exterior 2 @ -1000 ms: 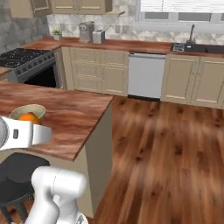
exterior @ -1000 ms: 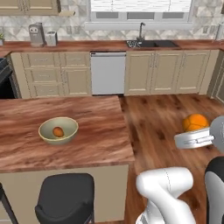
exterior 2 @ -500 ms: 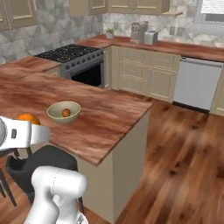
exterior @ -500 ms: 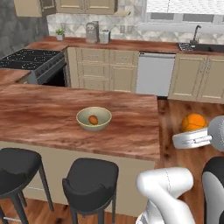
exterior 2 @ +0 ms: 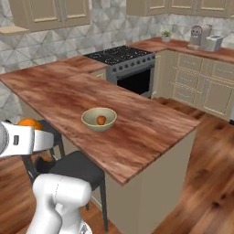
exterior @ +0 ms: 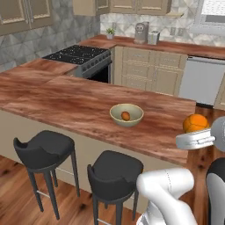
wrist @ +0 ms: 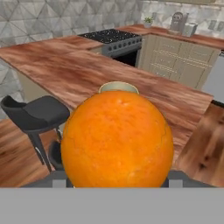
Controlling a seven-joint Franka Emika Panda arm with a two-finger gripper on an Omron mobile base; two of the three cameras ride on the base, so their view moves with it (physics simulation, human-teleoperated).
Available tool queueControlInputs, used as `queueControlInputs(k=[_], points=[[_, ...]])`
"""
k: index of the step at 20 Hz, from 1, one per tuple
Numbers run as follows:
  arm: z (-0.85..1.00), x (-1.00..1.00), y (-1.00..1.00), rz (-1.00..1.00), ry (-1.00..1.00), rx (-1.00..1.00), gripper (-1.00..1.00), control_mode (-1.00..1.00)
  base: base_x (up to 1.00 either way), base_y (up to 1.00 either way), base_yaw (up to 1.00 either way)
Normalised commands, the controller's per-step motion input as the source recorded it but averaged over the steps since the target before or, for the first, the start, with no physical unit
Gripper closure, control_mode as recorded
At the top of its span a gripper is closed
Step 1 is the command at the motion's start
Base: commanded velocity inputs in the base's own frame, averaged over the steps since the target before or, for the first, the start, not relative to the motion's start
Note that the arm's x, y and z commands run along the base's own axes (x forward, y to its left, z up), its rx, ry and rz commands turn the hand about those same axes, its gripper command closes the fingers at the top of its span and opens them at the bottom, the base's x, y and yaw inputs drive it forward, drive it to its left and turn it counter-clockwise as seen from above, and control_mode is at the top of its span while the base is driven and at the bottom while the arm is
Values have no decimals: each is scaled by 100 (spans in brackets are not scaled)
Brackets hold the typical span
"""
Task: Retrieve the mango and orange from the fridge and place them into the bowl on the dining table.
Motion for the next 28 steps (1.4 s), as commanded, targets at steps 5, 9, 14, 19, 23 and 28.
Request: queueControlInputs(k=[5,9,14,19,23,28], points=[[0,0,0,0,0,0,100,100,92,3,26],[0,0,0,0,0,0,100,100,100,0,19],[0,0,0,0,0,0,100,100,97,0,14],[0,0,0,0,0,0,100,100,49,0,1],[0,0,0,0,0,0,100,100,18,0,0],[-6,29,0,0,3,0,100,-100,5,0,0]])
